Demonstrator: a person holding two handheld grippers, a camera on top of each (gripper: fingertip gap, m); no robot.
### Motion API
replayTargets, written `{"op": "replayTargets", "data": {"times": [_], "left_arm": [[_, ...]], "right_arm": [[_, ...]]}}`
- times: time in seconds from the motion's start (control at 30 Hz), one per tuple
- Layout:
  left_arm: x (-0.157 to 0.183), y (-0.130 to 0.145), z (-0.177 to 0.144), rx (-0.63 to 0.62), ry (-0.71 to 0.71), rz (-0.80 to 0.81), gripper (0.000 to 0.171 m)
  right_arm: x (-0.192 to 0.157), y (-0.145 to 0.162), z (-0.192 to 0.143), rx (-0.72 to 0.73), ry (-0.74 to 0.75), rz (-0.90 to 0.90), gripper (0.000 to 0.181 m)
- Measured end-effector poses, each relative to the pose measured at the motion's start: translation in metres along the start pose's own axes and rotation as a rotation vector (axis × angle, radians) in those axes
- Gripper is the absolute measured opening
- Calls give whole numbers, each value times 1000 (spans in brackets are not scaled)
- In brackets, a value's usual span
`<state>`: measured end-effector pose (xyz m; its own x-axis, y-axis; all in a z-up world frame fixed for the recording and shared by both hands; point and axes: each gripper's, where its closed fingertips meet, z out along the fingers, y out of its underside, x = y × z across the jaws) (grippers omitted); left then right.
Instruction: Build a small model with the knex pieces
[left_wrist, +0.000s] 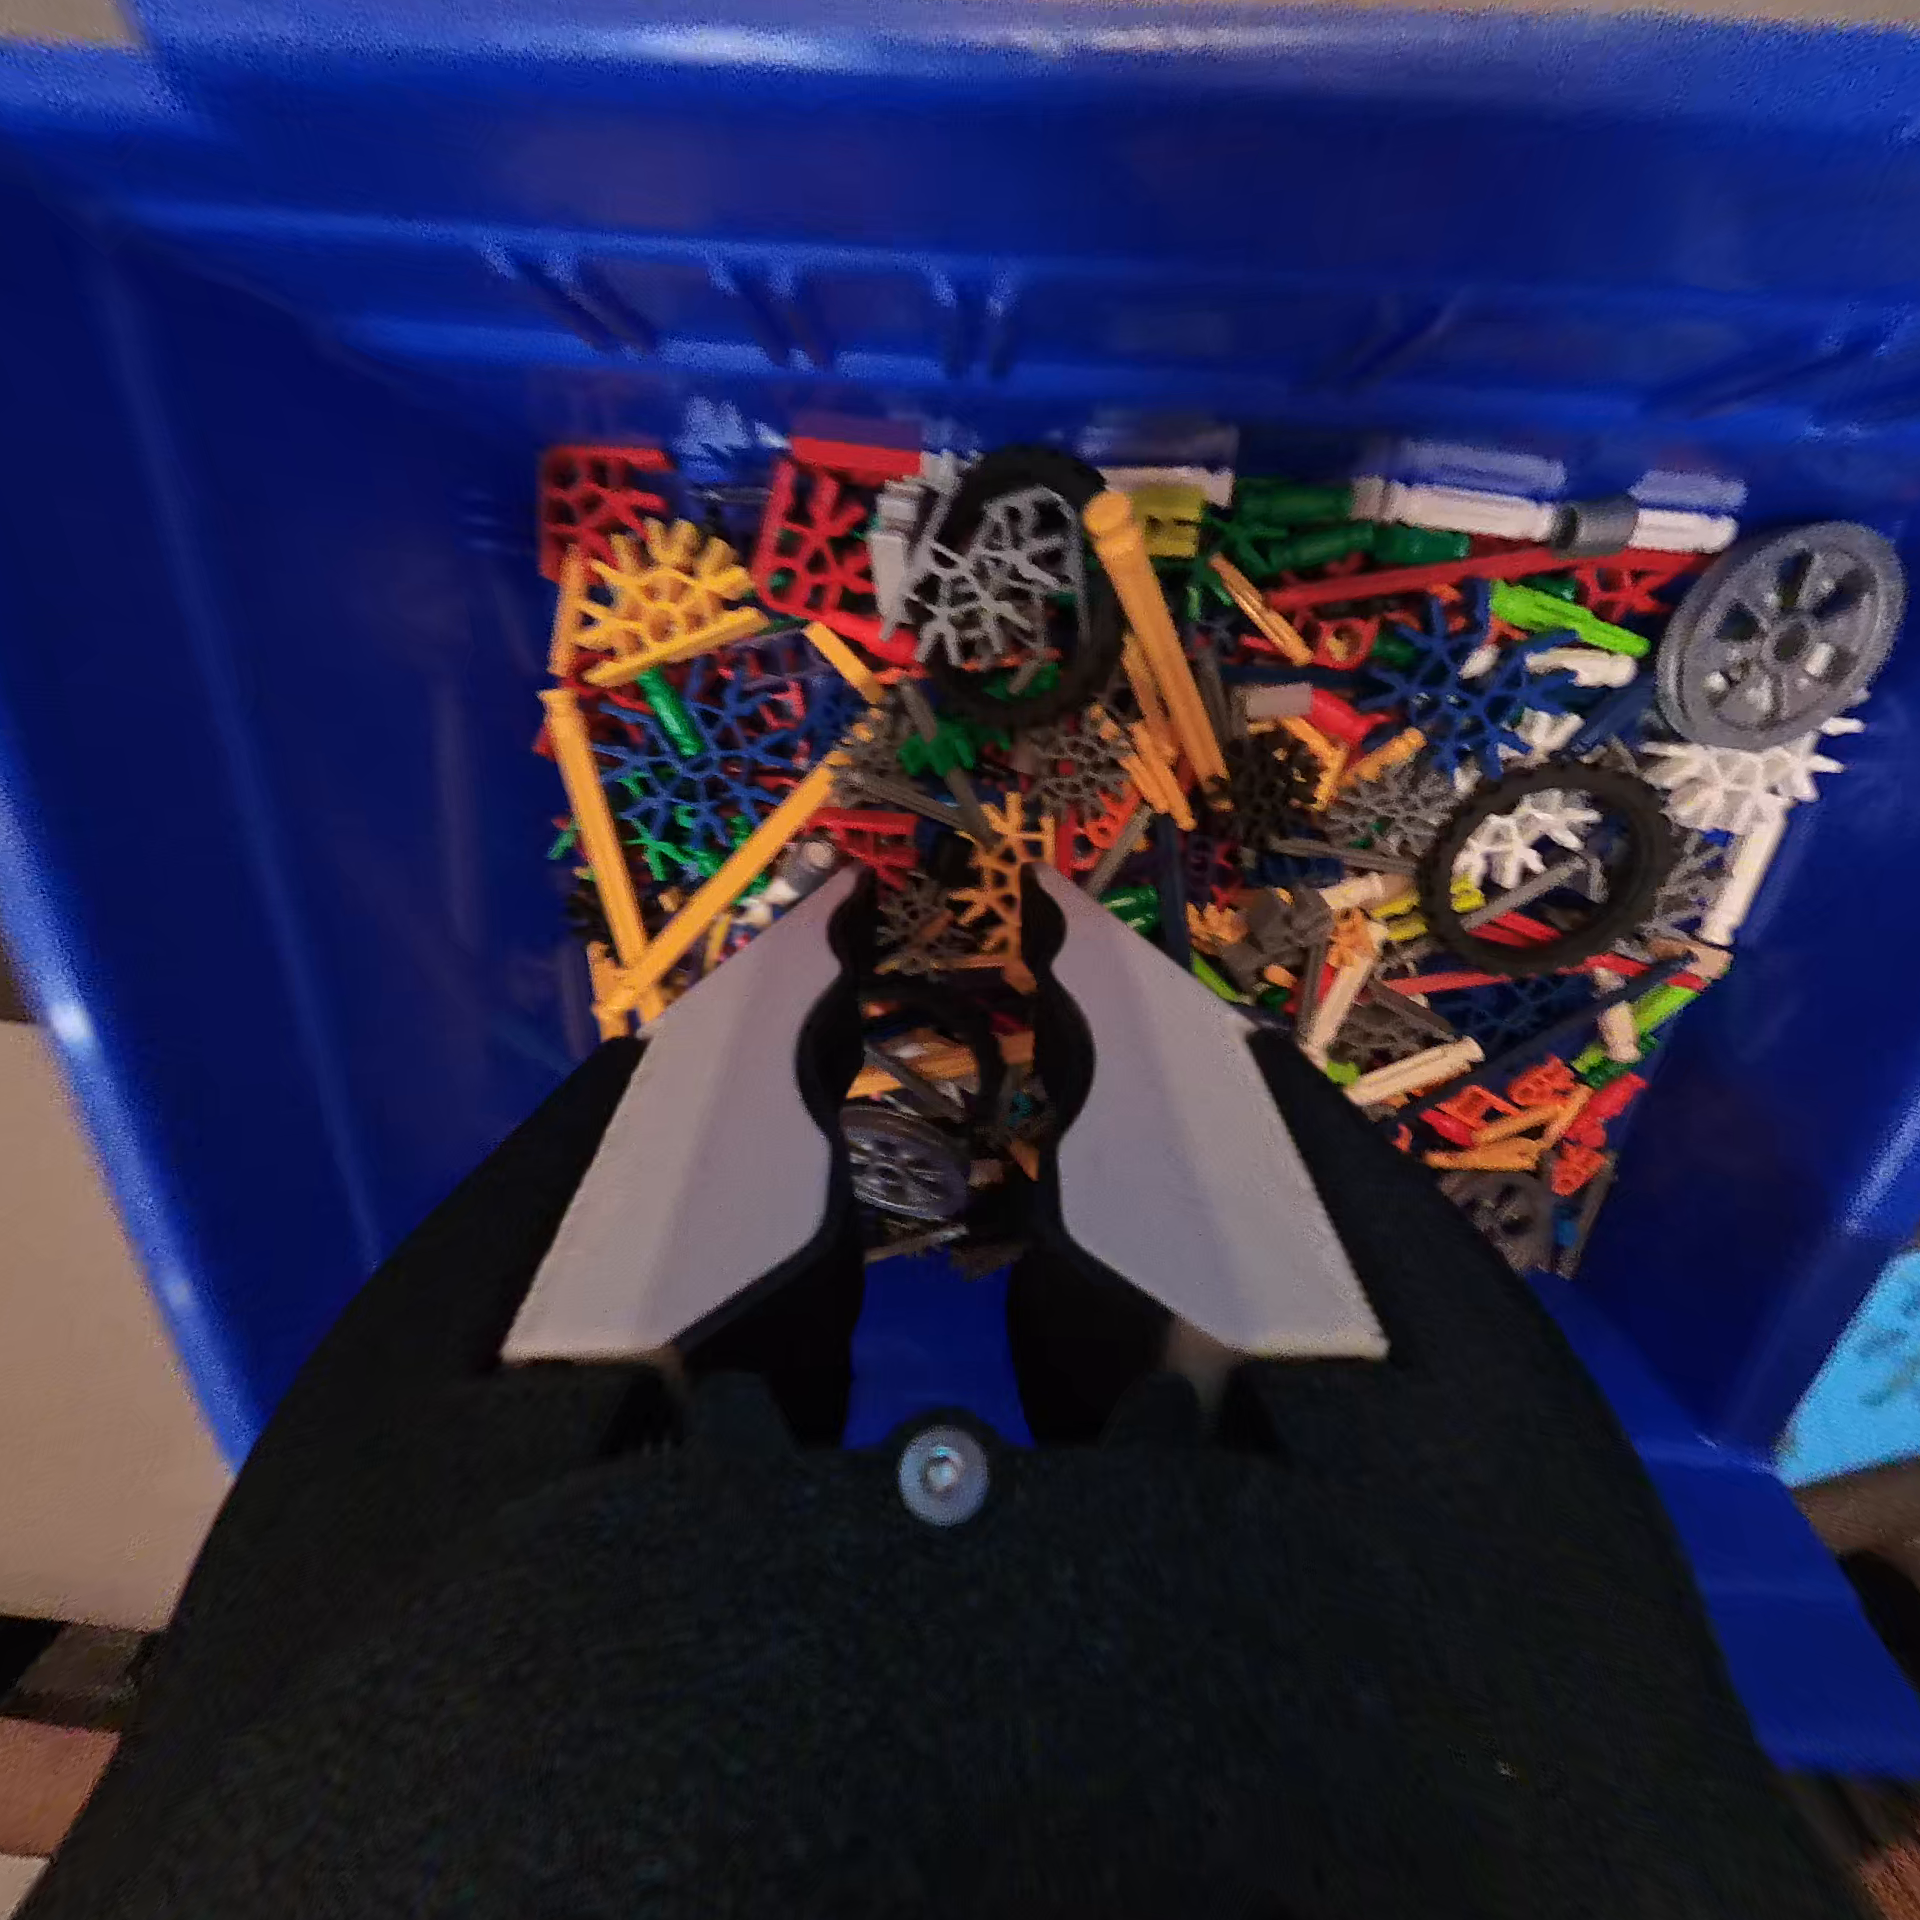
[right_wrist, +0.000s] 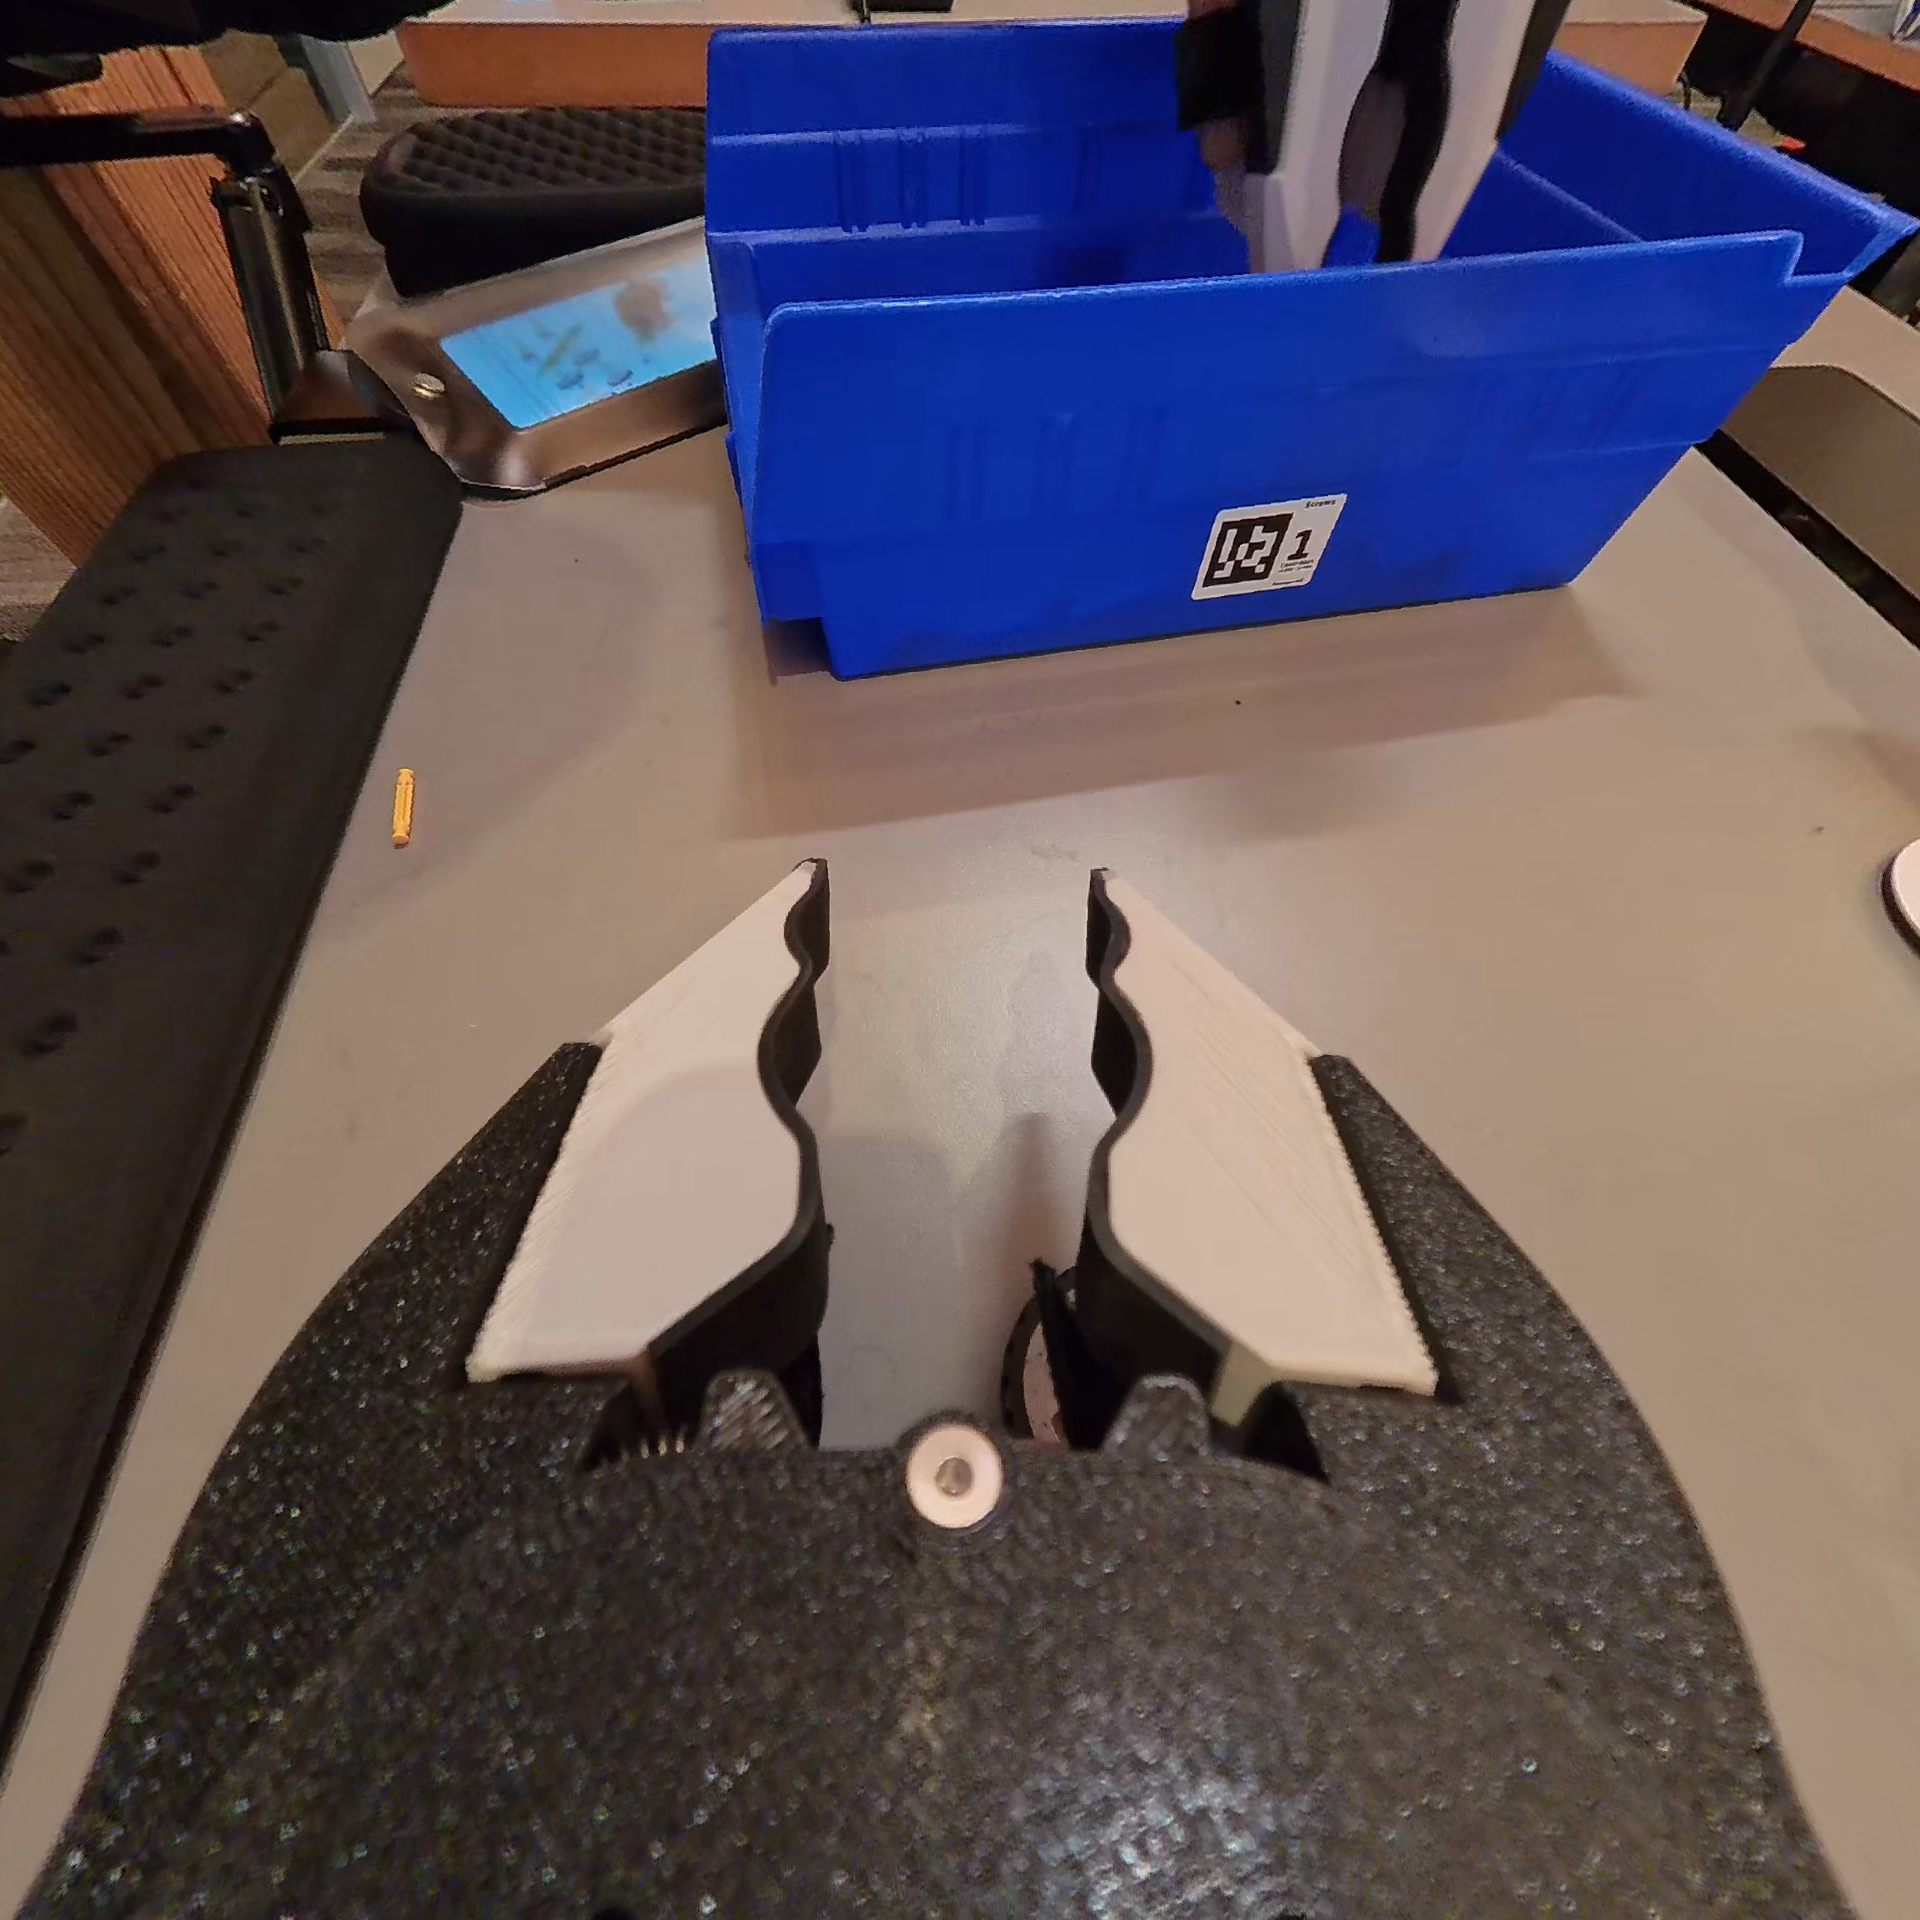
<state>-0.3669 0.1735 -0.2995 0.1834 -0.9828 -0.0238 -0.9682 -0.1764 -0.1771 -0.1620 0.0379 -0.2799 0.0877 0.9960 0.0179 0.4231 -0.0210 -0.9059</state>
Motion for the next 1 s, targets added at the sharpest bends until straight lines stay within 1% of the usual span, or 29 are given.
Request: {"op": "replayTargets", "data": {"times": [0.07,0.13,0.23,0.33,0.47,0.5,0.53,0.6,0.7,0.73,0.77,0.87,0.9,1.0], "left_arm": [[12,7,2,-45,50,0,31],[20,19,3,-103,74,-5,33],[28,28,6,-145,106,-16,32],[27,30,11,-163,96,-11,25],[27,29,12,-165,84,20,20],[26,30,11,-168,70,25,16],[23,30,9,-163,47,34,0],[23,30,5,-147,35,38,0],[22,37,1,-168,20,36,0],[18,36,0,-157,-1,30,0],[16,32,0,-131,-8,20,1],[13,22,2,-91,-18,23,15],[14,19,4,-88,-15,28,22],[11,15,10,-112,-36,48,30]], "right_arm": [[0,0,0,1,0,2,50],[0,0,0,1,-1,2,50],[0,0,0,-1,-2,2,50],[0,0,0,-1,-1,2,50],[0,0,0,-1,0,0,50],[0,0,0,-1,0,0,50],[0,0,0,0,0,1,50],[0,0,0,0,-1,2,50],[0,0,0,0,-2,3,50],[0,0,0,0,-1,3,50],[0,0,0,0,-1,3,50],[0,0,0,-1,-1,2,50],[0,0,0,-1,-1,1,50],[0,0,0,-1,-1,0,50]]}}
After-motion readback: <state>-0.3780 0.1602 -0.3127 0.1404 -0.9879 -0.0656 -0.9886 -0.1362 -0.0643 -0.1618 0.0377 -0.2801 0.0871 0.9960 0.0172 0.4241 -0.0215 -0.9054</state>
